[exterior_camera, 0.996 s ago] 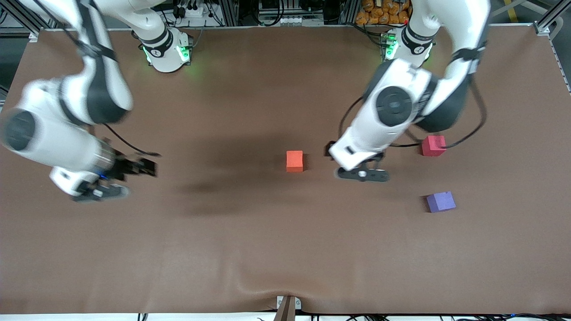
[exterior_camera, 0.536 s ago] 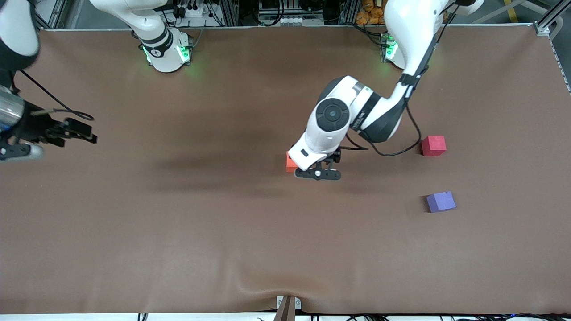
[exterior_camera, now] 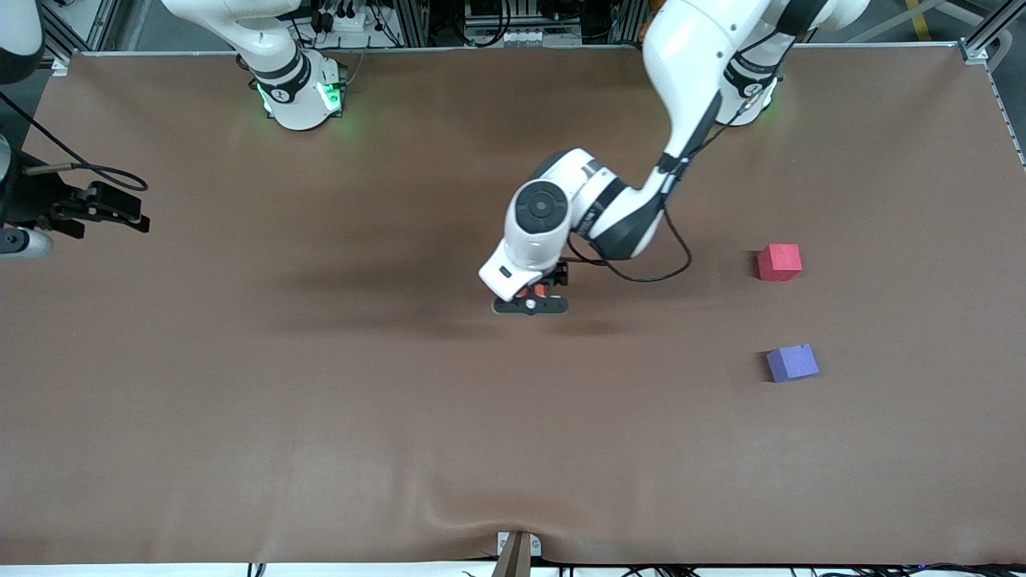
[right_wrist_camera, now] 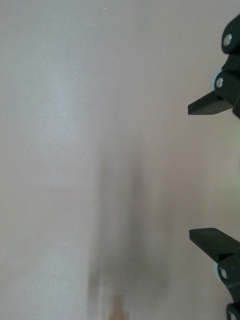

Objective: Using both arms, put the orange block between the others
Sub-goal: 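Close the left gripper on the orange cube and lift it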

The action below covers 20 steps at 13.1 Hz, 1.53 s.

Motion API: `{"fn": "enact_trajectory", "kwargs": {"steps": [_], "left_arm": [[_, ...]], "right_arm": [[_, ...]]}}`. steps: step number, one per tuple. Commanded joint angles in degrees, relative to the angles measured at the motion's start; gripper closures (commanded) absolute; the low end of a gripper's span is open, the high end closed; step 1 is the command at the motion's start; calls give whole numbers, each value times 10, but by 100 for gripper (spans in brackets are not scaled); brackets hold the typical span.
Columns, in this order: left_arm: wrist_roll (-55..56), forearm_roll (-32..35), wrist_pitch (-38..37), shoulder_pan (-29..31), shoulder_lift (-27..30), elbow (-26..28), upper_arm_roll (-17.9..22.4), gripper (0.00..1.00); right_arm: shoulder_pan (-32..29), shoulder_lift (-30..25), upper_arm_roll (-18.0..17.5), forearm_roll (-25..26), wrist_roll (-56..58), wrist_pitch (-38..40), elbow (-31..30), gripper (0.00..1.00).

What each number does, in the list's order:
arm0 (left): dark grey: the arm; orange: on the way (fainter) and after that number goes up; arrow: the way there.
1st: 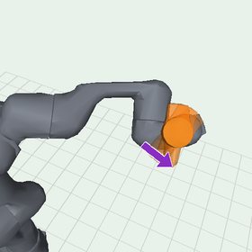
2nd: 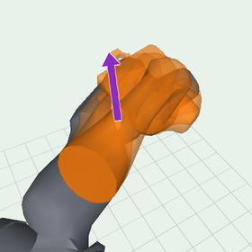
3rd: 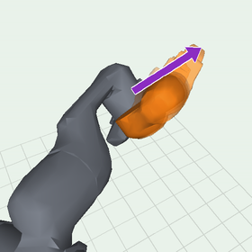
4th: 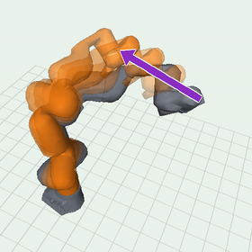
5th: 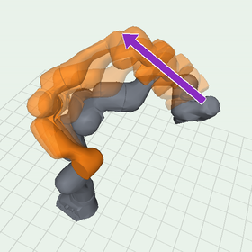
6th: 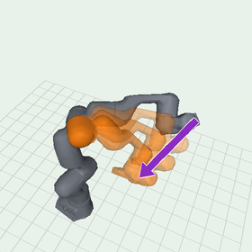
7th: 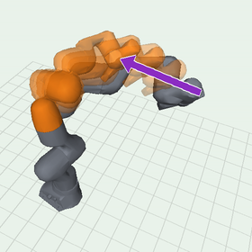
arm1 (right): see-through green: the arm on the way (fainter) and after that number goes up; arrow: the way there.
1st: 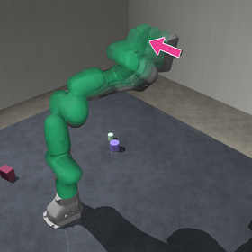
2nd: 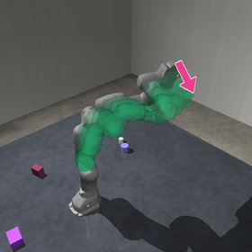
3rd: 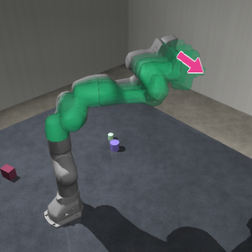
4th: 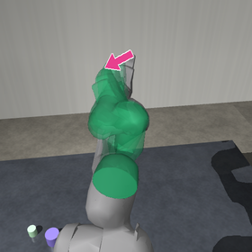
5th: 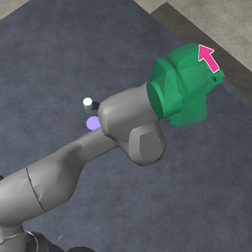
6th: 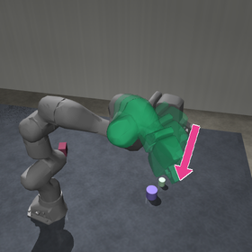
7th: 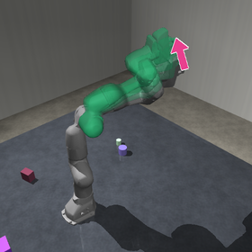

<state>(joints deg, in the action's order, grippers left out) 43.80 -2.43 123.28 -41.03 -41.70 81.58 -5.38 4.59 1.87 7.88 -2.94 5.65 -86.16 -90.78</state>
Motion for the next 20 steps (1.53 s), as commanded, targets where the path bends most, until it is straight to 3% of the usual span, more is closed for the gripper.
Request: {"fn": "enact_trajectory", "kwargs": {"steps": [1,3,6,16,18,20], "left_arm": [[7,4,-2,-4,-16,-15,8,0],[6,14,-2,-2,-21,-13,8,0],[-7,44,-2,-3,-22,9,8,0],[-16,45,-2,-5,-50,3,8,0],[-16,43,-1,-5,-56,2,8,10],[-17,44,-1,-5,-56,2,8,31]], "right_arm": [[-36,-4,-40,12,-35,47,30,0],[-68,-4,-66,12,-37,57,41,0],[-68,-13,-66,12,-38,57,42,0],[-68,-15,-63,36,-52,59,74,0],[-69,-15,-63,33,-65,65,75,0],[-68,-13,-65,26,-90,76,76,0]]}}
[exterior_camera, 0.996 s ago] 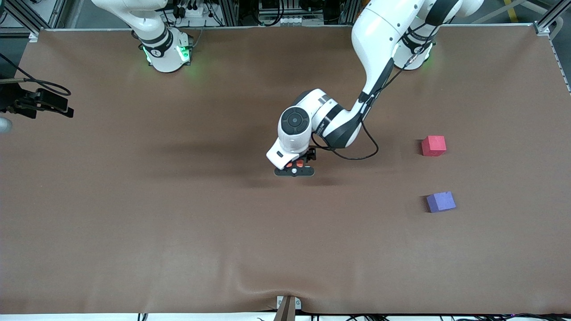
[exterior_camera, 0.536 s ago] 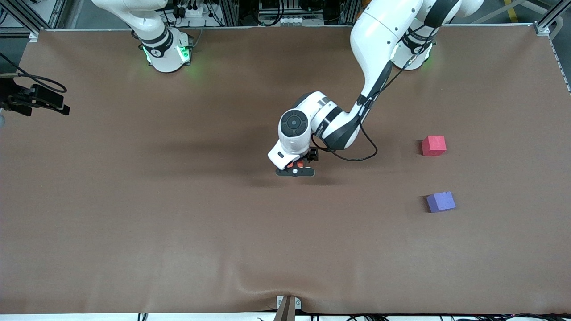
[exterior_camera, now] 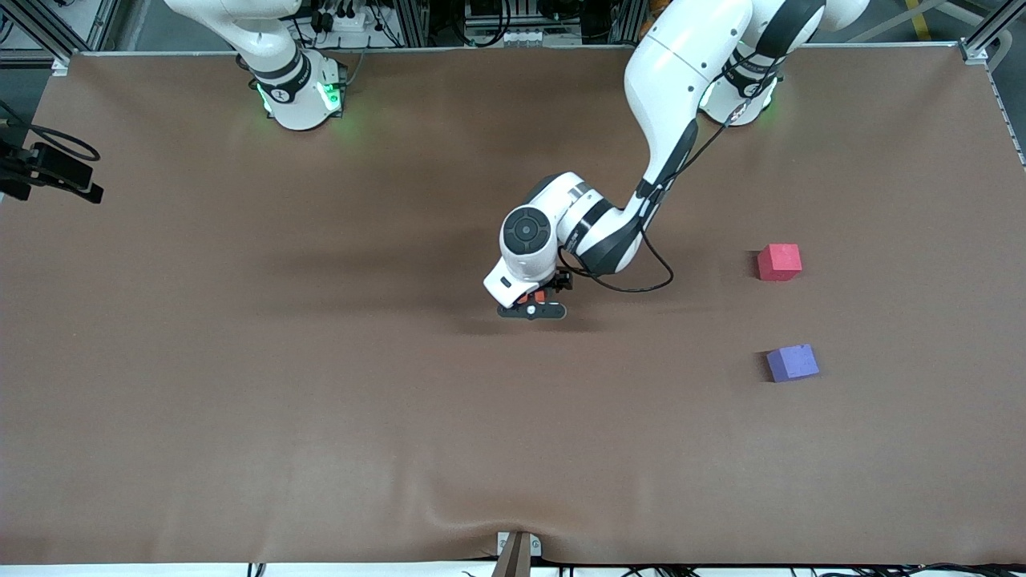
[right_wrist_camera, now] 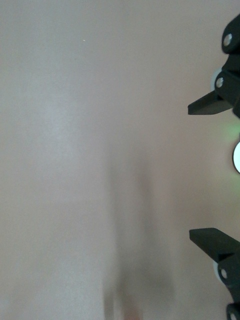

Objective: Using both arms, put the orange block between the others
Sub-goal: 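Close the left gripper on the orange cube and lift it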

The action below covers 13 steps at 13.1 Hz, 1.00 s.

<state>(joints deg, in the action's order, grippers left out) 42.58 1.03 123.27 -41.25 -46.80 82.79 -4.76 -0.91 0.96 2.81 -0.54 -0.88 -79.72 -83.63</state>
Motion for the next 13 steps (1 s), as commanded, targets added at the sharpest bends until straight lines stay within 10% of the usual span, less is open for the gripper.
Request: {"fn": "enact_trajectory", "kwargs": {"steps": [1,5,13], "left_arm": [[-11,10,-1,-2,-4,-10,2,44],[-39,10,-5,5,8,-9,2,84],[-71,11,-124,126,166,60,0,78]], "right_arm": [[-13,-3,-15,-1,-25,12,7,0],[-8,0,-16,4,-27,-6,8,0],[12,4,-18,33,-70,-38,7,0]]}}
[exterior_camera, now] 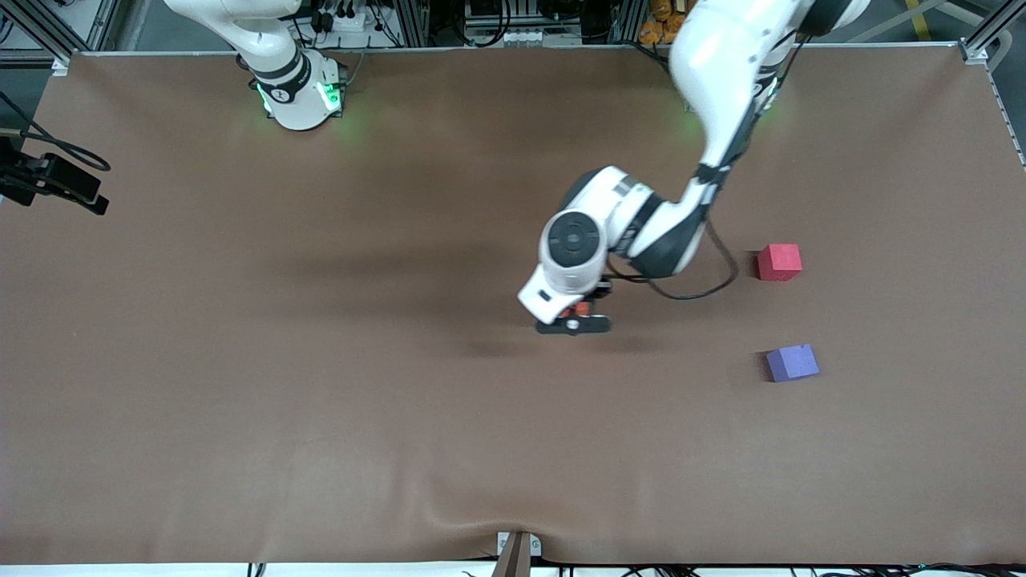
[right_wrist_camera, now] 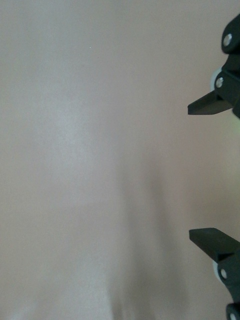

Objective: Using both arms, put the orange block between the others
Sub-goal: 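Close the left gripper on the orange cube and lift it, then carry the orange cube with the left gripper between pink and blue cubes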

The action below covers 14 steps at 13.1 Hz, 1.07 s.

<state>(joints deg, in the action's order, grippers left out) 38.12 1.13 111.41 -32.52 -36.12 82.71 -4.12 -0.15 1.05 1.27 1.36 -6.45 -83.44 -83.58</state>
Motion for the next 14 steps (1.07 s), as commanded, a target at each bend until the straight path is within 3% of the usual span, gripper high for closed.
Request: {"fn": "enact_trajectory", "kwargs": {"steps": [1,5,9,14], "left_arm": [[-69,10,-11,68,84,84,-6,78],[-248,10,-15,190,134,162,-8,77],[-268,10,4,262,146,223,-9,69],[-329,34,44,337,139,247,-10,67]], "right_arm": [[6,4,-3,14,-15,-1,7,0],[16,4,-3,14,-15,2,6,0],[16,4,-3,14,-14,6,5,0],[12,4,-1,14,-13,14,3,0]]}}
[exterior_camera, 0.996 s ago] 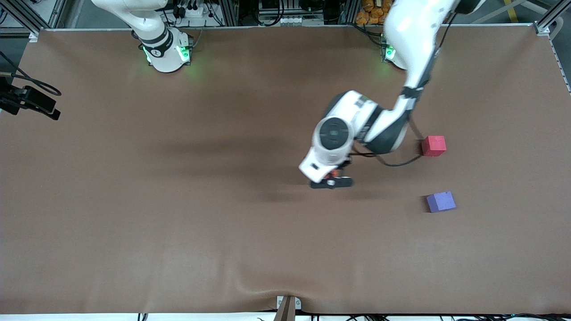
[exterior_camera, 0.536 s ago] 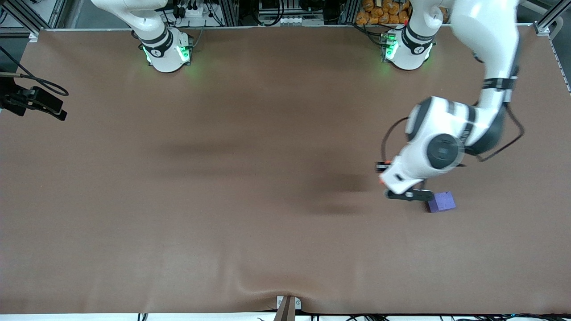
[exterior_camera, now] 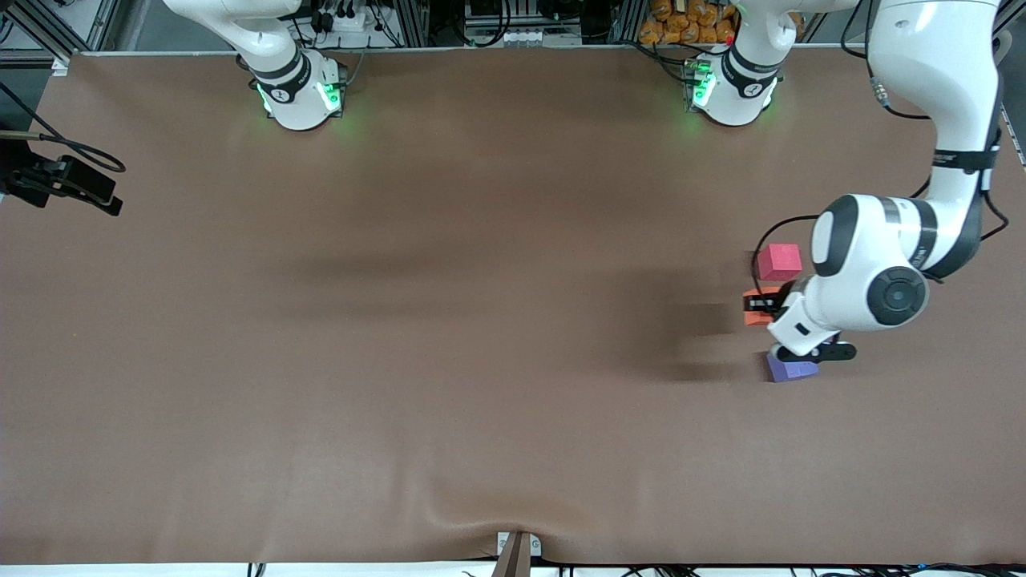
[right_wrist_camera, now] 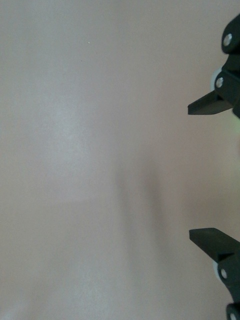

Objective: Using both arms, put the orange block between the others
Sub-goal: 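Carry the orange cube with the left gripper between pink and blue cubes, then lower the orange cube between the pink and blue cubes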

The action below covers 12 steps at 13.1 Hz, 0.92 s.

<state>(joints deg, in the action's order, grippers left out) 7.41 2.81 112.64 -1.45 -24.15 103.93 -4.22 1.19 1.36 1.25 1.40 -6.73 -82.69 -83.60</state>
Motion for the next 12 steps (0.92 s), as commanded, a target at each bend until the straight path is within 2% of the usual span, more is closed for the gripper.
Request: {"fn": "enact_trajectory", "kwargs": {"steps": [1,12], "left_arm": [[-39,18,49,33,18,44,-8,67],[-54,18,195,68,6,139,-7,67]], "right_arm": [[-2,0,-1,13,-10,7,3,0],[-1,1,-1,13,-10,7,3,0]]}}
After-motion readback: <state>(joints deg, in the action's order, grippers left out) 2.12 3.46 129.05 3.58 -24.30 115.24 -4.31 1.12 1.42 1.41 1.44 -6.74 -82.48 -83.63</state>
